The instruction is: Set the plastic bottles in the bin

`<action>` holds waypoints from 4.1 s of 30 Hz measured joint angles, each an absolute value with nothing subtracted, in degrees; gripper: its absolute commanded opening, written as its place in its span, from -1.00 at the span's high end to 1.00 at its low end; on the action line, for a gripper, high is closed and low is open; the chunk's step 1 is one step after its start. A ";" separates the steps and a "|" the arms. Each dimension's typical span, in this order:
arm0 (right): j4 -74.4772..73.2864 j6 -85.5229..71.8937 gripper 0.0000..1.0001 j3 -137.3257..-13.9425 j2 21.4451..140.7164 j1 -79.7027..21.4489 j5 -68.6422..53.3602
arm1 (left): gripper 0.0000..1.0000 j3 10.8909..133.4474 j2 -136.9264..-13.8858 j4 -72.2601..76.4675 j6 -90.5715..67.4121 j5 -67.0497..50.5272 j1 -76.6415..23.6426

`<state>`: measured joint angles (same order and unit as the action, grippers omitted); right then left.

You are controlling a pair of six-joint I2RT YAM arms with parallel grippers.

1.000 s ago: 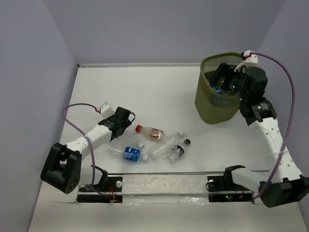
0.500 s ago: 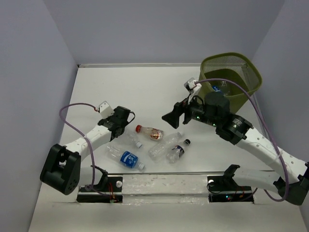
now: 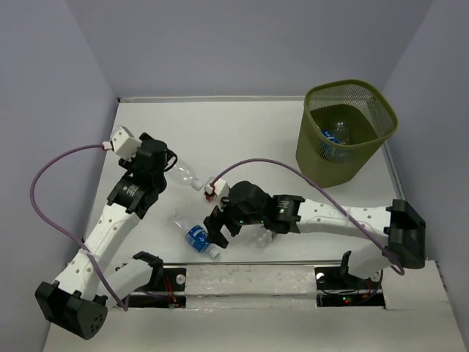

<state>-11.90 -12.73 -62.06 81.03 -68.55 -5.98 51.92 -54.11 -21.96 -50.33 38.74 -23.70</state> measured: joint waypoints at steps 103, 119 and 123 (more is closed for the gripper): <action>-9.15 8.58 0.69 -81.95 70.26 -17.17 38.30 | -0.98 45.89 -57.41 0.82 -23.03 11.79 -58.52; -15.51 -8.54 -0.87 -77.08 73.41 -8.58 23.51 | -0.98 41.93 -61.28 -3.99 -22.87 14.33 -72.84; -18.65 -10.33 -0.99 -77.21 71.70 -8.58 22.61 | -0.98 43.31 -66.41 -4.14 -22.79 15.79 -74.52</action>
<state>-18.65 -10.33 -77.21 71.70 -8.58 22.61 43.31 -66.41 -4.14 -22.79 15.79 -74.52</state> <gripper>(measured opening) 0.983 0.989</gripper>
